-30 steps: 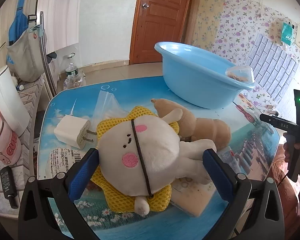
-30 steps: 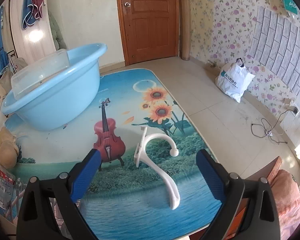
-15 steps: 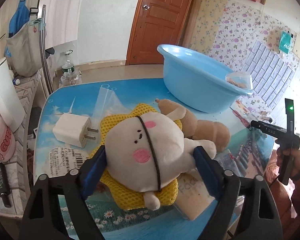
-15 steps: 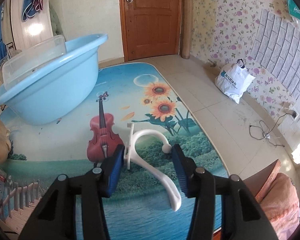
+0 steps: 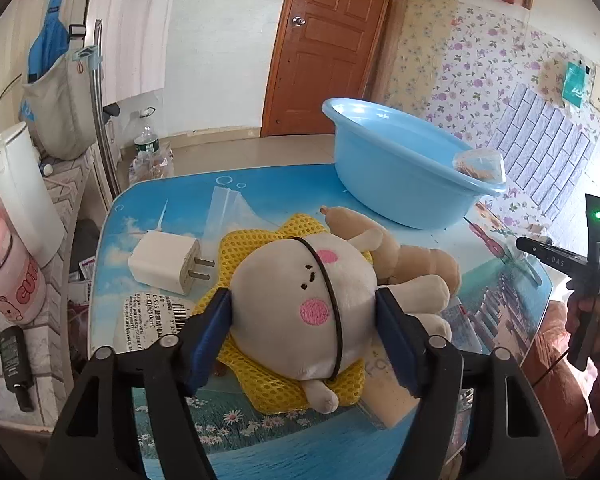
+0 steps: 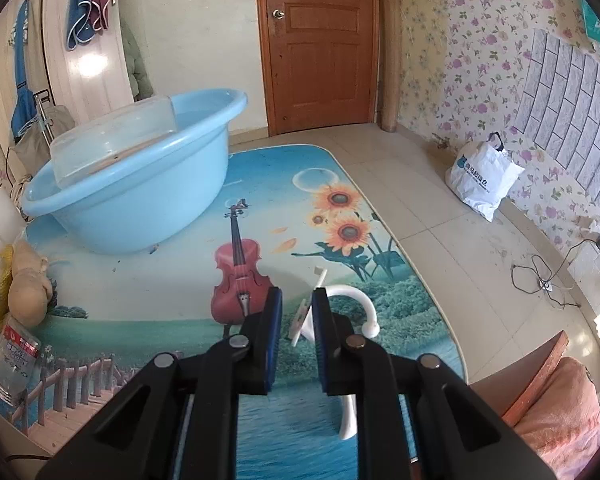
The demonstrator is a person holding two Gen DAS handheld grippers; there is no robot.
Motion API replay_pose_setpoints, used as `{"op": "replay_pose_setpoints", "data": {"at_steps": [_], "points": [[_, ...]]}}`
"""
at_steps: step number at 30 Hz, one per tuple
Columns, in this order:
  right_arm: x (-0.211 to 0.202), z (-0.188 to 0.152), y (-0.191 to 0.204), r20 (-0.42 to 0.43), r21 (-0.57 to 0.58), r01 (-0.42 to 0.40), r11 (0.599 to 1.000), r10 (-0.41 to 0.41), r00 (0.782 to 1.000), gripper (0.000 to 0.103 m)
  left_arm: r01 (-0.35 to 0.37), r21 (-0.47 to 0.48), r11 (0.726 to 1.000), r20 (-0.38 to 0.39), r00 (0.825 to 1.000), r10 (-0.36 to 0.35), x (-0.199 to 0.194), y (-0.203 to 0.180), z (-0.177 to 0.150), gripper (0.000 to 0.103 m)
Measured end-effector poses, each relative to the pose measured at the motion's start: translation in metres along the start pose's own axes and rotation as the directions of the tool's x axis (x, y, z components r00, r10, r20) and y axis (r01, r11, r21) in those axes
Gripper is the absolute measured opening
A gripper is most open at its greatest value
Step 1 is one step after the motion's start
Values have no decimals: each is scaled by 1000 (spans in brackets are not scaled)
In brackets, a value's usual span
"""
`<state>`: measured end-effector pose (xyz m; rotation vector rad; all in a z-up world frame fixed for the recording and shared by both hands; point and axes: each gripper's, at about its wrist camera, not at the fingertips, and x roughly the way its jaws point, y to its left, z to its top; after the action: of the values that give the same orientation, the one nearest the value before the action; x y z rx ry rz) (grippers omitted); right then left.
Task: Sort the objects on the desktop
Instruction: 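Grasp the plush bunny with left gripper while right grasps the white plastic hook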
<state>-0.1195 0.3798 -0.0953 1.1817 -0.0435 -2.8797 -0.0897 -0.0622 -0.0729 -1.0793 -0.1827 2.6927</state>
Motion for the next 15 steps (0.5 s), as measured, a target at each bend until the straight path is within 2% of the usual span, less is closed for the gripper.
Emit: {"op": "replay_pose_setpoints", "data": {"at_steps": [9, 11, 15], "points": [[6, -1, 3, -18, -26, -2, 1000, 1, 1000, 13, 33, -28, 999, -20, 999, -34, 17, 1, -1, 92], [6, -3, 4, -15, -32, -5, 999, 4, 1000, 14, 40, -30, 999, -26, 999, -41, 19, 0, -2, 92], [8, -2, 7, -15, -56, -12, 998, 11, 1000, 17, 67, -40, 997, -19, 998, -68, 16, 2, -3, 81]]}}
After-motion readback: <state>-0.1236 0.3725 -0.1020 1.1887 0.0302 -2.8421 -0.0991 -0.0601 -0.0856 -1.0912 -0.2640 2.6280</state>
